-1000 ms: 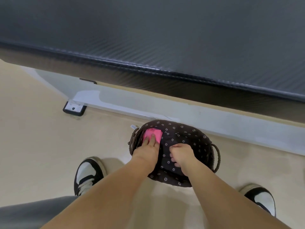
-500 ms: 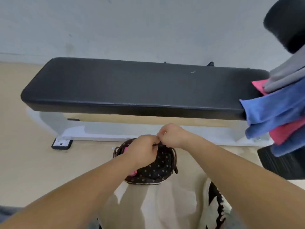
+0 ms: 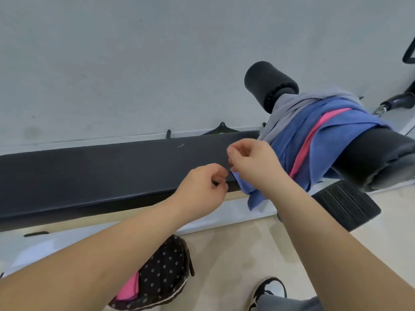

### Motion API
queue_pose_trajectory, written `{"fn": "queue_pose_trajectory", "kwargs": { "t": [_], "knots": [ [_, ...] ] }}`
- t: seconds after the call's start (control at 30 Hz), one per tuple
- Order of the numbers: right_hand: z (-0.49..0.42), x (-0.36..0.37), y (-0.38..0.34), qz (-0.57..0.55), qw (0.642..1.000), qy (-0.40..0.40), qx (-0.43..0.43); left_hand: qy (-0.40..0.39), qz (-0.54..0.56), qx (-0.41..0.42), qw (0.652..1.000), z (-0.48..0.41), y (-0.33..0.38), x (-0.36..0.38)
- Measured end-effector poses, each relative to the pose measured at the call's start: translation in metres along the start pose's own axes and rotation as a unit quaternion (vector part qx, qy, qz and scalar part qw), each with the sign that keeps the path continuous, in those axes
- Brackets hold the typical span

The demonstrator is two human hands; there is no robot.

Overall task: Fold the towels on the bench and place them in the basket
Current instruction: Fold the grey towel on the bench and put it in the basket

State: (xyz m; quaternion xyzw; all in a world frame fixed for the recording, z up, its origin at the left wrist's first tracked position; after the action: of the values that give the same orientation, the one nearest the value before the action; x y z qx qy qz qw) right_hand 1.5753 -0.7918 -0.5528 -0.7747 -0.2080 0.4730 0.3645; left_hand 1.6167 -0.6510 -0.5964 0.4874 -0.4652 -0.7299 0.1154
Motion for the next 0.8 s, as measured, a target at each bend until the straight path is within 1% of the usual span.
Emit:
{"fn": "queue_pose_trajectory", "kwargs": {
  "t": [0.07,0.13,0.2,0.27,0.3,0.33,0.4,0.43,0.53,0.63,0.7,0.8],
  "knots": [
    [-0.004,-0.031,-0.001,0.020,0.996,0.079,-0.031,-0.005,-0.008,0.004,1.000,-0.018,0.022,0.009],
    [-0.007,-0.059,-0.009,0.079,0.984,0.144,-0.073,-0.006,-0.023,0.010,1.000,-0.040,0.049,0.016],
    [-0.012,-0.084,-0.018,0.169,0.957,0.202,-0.126,-0.004,-0.028,0.027,0.999,-0.063,0.081,0.020],
    [-0.021,-0.104,-0.020,0.229,0.931,0.240,-0.153,-0.004,-0.004,0.050,0.999,-0.087,0.110,0.023],
    [-0.026,-0.113,-0.016,0.265,0.920,0.247,-0.150,0.005,0.014,0.057,0.998,-0.099,0.123,0.025],
    [-0.030,-0.121,-0.009,0.304,0.911,0.247,-0.129,0.022,0.034,0.056,0.998,-0.110,0.133,0.024],
    [-0.035,-0.133,0.009,0.353,0.904,0.228,-0.076,0.064,0.085,0.049,0.993,-0.131,0.148,0.025],
    [-0.036,-0.137,0.016,0.364,0.903,0.221,-0.066,0.073,0.110,0.044,0.990,-0.139,0.153,0.028],
    [-0.036,-0.141,0.026,0.365,0.897,0.238,-0.076,0.050,0.153,0.025,0.987,-0.161,0.164,0.045],
    [-0.037,-0.142,0.026,0.345,0.894,0.269,-0.094,0.047,0.139,0.038,0.988,-0.169,0.171,0.053],
    [-0.036,-0.141,0.027,0.352,0.891,0.269,-0.099,0.064,0.124,0.052,0.989,-0.170,0.174,0.051],
    [-0.038,-0.139,0.030,0.380,0.883,0.260,-0.088,0.091,0.136,0.064,0.984,-0.171,0.176,0.037]
  ]
}}
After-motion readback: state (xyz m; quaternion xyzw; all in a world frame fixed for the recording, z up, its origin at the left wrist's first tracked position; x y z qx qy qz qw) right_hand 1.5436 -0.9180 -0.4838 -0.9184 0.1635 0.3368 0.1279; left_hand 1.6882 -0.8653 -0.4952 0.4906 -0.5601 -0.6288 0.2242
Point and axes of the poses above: each hand's wrist, its own z-axis away from the middle knuckle, its own x-axis out of the palm, y = z × x, the point moved 7 cm from there along -z, towards the middle knuckle, and after that the axes turned 11 degrees about -x, right-handed, at the moved point
